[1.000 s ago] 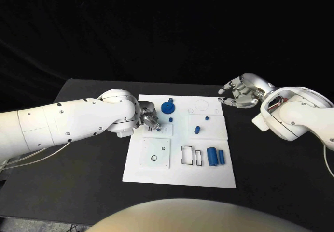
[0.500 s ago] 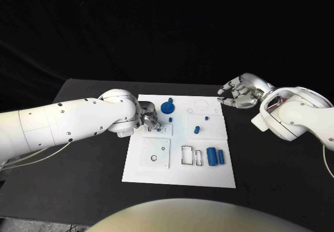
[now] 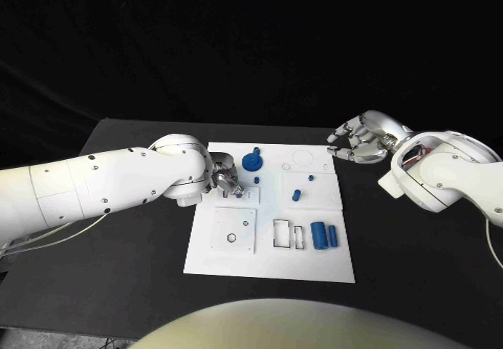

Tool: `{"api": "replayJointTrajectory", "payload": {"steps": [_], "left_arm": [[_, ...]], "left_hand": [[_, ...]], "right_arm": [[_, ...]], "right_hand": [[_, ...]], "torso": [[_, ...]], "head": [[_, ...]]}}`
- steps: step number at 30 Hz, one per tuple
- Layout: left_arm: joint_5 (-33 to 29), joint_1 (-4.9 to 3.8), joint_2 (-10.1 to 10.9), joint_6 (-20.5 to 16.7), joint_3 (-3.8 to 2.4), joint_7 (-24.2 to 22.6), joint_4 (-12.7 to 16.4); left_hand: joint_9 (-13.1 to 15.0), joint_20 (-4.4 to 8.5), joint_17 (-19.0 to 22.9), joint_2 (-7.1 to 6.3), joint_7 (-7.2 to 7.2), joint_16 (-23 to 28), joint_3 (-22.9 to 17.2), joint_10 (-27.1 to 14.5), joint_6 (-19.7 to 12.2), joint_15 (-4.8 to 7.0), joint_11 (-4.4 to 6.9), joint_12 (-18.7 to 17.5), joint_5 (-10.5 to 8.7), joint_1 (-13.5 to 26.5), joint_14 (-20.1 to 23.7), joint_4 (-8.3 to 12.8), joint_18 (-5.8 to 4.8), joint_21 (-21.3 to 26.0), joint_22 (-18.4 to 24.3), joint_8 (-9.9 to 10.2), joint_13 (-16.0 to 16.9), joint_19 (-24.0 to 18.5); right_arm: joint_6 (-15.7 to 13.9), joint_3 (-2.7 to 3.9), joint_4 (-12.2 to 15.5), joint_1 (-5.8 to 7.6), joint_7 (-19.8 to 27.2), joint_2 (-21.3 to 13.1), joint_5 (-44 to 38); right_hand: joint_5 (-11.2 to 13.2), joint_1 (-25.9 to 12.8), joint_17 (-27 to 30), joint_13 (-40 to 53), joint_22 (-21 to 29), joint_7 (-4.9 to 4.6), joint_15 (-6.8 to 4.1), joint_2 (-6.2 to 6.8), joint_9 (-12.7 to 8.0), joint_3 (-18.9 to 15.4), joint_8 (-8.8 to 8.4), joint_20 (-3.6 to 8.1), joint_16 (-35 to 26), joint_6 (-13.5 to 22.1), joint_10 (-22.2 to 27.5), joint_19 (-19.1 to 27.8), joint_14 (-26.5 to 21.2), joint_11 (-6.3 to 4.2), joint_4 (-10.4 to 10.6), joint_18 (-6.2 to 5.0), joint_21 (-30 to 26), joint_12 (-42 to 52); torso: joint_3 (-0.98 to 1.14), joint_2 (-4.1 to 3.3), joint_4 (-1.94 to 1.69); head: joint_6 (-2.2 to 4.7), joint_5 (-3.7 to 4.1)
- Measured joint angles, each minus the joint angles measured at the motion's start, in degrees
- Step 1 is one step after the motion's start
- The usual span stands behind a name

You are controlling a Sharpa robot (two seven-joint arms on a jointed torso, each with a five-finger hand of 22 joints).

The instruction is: Assemble the parts on the task board

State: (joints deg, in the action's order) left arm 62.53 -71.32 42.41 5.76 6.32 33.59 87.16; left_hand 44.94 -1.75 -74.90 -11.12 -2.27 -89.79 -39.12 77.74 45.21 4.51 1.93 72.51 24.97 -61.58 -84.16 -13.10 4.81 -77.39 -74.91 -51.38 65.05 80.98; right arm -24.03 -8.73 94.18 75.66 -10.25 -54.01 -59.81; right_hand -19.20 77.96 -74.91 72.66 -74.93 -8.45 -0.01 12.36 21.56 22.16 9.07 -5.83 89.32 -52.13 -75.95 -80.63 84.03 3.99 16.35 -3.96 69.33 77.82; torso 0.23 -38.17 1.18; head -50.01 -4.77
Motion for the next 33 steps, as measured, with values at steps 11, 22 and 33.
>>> {"api": "replayJointTrajectory", "payload": {"steps": [11,22,33], "left_arm": [[-0.04,0.04,-0.03,-0.37,0.06,-0.04,-0.01],[-0.13,0.05,0.0,-0.83,0.07,-0.05,-0.05],[-0.19,0.11,0.8,-1.37,0.07,-0.38,0.65]], "left_hand": [[-0.2,0.0,0.0,0.27,0.24,0.0,0.31,0.4,0.39,0.2,0.0,0.38,-0.02,-0.27,0.21,0.31,0.0,0.0,0.0,0.0,0.31,0.0],[-0.54,0.0,0.0,0.66,0.21,0.0,0.47,0.4,0.39,0.2,0.0,0.38,-1.49,-1.11,0.21,0.47,0.0,0.0,0.01,0.01,0.26,0.0],[-0.85,0.02,-0.04,0.66,0.1,0.0,0.47,0.61,0.47,0.2,0.21,0.38,-1.54,-1.59,0.21,0.47,0.01,0.0,0.01,0.09,0.32,0.02]], "right_arm": [[0.01,0.0,0.0,-0.07,0.0,-0.01,0.0],[0.01,0.0,0.0,-0.11,0.0,-0.02,0.01],[0.02,0.0,-0.01,-0.17,0.0,-0.05,0.01]], "right_hand": [[0.0,0.0,0.0,0.0,0.01,0.0,0.0,0.0,0.05,0.0,0.0,0.0,0.0,0.0,0.0,0.0,0.0,0.0,0.0,0.0,0.0,0.0],[0.0,-0.6,0.0,0.01,0.01,0.0,0.0,0.0,0.04,0.0,0.0,0.0,0.0,0.0,0.0,0.0,0.0,0.0,0.0,0.0,-0.27,0.0],[-0.44,-0.83,0.0,-0.05,0.02,0.0,0.0,-0.23,0.09,0.56,0.0,0.0,0.0,0.0,0.0,0.0,0.0,0.0,0.09,0.0,-0.27,0.0]], "torso": [[0.01,0.02,0.01],[0.01,0.04,0.01],[-0.03,0.02,0.02]], "head": [[0.0,0.12],[0.0,0.2],[0.0,0.14]]}}
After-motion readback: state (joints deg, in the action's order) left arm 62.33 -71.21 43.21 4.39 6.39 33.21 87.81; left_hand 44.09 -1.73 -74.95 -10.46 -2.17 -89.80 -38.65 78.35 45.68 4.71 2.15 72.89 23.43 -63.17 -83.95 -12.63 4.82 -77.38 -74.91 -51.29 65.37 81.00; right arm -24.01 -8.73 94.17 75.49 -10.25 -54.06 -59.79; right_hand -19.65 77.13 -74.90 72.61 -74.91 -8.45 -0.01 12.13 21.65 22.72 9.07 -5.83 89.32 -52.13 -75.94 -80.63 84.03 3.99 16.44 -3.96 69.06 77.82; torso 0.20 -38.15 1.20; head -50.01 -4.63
